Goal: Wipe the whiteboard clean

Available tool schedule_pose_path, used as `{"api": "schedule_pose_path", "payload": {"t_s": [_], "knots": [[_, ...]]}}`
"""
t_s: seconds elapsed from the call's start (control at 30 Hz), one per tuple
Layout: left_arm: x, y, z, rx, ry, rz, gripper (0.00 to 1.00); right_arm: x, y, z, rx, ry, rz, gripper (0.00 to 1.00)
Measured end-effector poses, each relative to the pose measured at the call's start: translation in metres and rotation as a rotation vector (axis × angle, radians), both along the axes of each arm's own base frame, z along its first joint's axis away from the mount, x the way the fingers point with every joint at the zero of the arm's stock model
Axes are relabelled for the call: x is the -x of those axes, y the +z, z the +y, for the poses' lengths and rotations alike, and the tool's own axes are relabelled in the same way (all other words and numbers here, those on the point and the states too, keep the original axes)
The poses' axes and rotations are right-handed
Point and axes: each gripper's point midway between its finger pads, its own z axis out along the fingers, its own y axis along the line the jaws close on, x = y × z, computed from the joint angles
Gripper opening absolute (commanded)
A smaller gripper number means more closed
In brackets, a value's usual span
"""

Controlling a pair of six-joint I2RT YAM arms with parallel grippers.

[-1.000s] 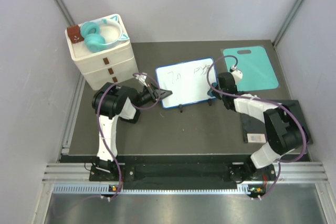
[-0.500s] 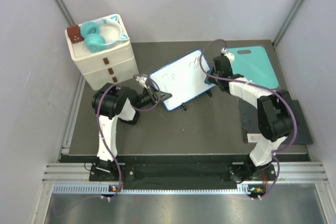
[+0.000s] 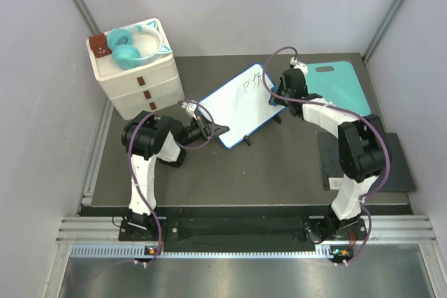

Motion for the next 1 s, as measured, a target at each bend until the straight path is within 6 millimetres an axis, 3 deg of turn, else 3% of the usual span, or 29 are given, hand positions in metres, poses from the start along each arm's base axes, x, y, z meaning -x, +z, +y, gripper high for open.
{"api": "schedule_pose_path", "payload": {"t_s": [0.57,1.0], "knots": [[-0.002,0.015,-0.006,-0.037,-0.054,-0.058,0.0,0.014,-0.021,-0.011,-0.015,-0.04,-0.005,0.0],[-0.002,0.022,-0.013,-0.104,-0.052,-0.072,0.0,0.012,-0.024,-0.008,-0.021,0.012,0.017,0.0]]}}
